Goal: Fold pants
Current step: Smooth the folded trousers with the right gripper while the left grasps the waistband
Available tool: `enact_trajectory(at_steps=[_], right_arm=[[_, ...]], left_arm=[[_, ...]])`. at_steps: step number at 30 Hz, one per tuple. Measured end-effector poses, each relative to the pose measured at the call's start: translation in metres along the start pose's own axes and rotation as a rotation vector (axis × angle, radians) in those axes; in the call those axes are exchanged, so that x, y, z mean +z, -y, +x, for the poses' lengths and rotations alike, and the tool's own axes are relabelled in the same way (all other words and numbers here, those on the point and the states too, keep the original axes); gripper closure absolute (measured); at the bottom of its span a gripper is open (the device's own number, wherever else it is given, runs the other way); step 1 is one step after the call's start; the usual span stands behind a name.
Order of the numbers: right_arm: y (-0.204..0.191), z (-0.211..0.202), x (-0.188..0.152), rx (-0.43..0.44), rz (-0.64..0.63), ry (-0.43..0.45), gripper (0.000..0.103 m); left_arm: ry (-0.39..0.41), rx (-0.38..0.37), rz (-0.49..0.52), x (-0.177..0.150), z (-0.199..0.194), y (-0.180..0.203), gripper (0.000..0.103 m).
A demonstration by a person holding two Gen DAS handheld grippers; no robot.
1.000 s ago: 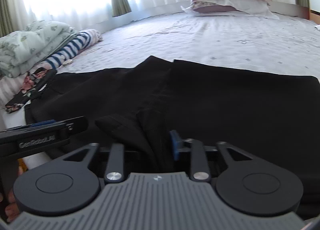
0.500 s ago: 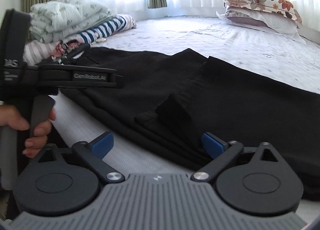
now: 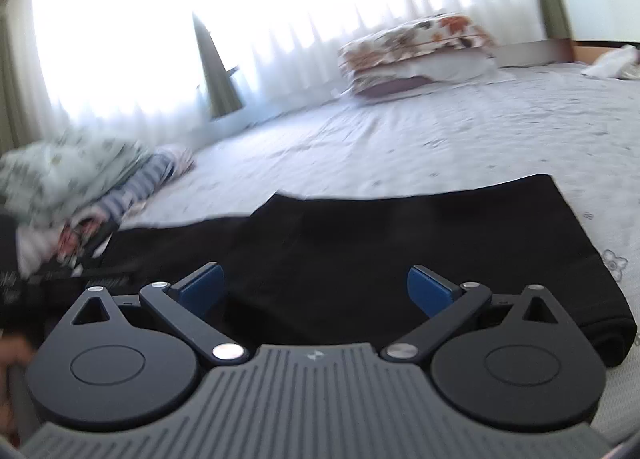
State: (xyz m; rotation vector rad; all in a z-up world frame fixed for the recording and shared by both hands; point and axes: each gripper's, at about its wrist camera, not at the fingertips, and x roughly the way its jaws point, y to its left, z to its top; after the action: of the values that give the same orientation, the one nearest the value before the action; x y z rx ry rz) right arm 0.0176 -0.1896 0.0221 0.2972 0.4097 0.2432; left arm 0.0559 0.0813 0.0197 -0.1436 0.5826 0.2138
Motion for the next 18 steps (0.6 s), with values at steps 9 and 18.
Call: enact_trajectory(at_steps=[9, 18], right_arm=[[-0.016, 0.05, -0.017, -0.191, -0.061, -0.048, 0.0], [-0.047, 0.056, -0.043, -0.195, -0.252, -0.073, 0.0]], left_arm=[[-0.005, 0.101, -0.087, 0.013, 0.015, -0.048, 0.013], [0.032, 0.221, -0.222, 0.029, 0.033, -0.103, 0.009]])
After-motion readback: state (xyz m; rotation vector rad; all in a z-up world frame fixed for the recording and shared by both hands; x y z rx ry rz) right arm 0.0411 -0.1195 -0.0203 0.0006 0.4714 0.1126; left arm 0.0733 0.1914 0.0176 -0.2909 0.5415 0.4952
